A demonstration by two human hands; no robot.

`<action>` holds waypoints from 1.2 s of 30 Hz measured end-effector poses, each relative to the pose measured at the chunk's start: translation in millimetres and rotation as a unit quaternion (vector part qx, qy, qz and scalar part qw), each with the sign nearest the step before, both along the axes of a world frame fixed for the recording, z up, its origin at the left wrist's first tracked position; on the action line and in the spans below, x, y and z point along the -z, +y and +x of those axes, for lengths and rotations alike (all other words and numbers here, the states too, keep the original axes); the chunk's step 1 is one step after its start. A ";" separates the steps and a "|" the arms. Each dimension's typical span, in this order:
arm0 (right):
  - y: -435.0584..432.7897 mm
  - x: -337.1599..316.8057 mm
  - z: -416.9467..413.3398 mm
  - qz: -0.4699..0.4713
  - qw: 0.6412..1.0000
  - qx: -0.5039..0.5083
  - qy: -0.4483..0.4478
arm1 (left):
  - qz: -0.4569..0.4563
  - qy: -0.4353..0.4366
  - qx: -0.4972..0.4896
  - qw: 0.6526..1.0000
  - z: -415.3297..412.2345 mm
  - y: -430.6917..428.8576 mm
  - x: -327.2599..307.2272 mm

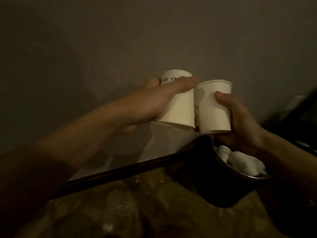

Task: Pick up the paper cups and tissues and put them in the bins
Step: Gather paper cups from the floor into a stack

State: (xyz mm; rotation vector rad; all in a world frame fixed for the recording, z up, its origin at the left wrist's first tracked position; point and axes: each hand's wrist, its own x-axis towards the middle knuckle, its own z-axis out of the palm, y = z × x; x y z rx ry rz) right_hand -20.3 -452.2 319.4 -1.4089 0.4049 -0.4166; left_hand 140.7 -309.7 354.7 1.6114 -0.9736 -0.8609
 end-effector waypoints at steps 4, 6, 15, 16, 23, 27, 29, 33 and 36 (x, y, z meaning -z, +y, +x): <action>-61.3 22.2 -71.8 0.040 0.995 0.069 0.056 | 0.009 0.029 0.040 0.999 -56.9 -96.0 38.2; -84.4 37.2 -100.9 0.080 0.988 0.106 0.075 | 0.038 0.049 0.038 0.997 -85.9 -130.3 63.1; -167.7 100.3 -132.2 0.155 0.962 0.152 0.163 | 0.112 0.134 0.068 0.982 -127.0 -220.1 146.1; -176.4 105.6 -130.6 0.159 0.960 0.159 0.165 | 0.111 0.139 0.061 0.982 -126.2 -227.9 147.3; -209.8 126.5 -124.5 0.112 0.945 0.175 0.254 | 0.153 0.121 0.082 0.977 -120.2 -250.5 163.7; -214.5 137.4 -133.9 -0.060 0.898 0.252 0.355 | 0.089 0.024 0.039 0.995 -119.1 -248.9 178.6; -209.6 145.6 -139.5 -0.130 0.884 0.251 0.372 | 0.076 -0.019 0.011 0.997 -116.9 -243.0 177.2; -190.9 158.9 -138.4 -0.307 0.841 0.177 0.409 | 0.109 -0.147 0.011 0.983 -112.5 -231.7 168.2; -177.6 158.0 -131.8 -0.424 0.785 0.180 0.414 | 0.102 -0.211 0.040 0.971 -114.4 -228.6 165.2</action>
